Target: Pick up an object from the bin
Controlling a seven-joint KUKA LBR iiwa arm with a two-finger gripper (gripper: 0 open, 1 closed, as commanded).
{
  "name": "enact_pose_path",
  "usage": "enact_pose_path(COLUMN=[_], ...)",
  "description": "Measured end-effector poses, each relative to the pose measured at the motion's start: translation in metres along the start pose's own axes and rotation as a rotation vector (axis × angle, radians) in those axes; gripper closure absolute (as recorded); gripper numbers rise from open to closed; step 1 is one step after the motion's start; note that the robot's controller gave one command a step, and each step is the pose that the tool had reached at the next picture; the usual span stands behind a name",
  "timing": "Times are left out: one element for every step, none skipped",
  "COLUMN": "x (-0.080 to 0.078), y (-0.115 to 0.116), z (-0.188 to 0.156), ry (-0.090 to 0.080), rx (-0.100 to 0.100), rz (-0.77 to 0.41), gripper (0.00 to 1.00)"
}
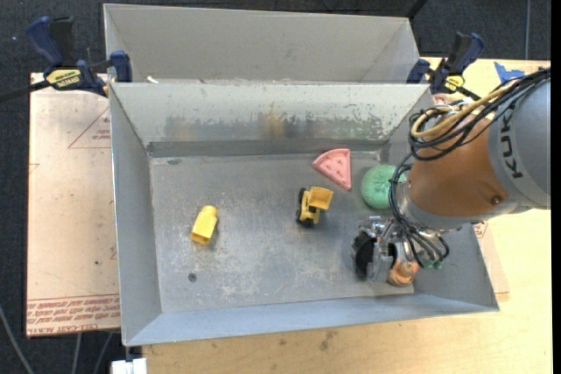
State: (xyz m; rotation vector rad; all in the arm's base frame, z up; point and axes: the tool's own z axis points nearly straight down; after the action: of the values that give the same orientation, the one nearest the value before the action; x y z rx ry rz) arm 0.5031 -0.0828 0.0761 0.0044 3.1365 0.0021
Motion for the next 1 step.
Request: enact_pose_path(x=[-0.0088], y=[0.003], z=[-0.0047], ry=[0.003], rx=[0.001], rz=[-0.001], gripper=[1.0])
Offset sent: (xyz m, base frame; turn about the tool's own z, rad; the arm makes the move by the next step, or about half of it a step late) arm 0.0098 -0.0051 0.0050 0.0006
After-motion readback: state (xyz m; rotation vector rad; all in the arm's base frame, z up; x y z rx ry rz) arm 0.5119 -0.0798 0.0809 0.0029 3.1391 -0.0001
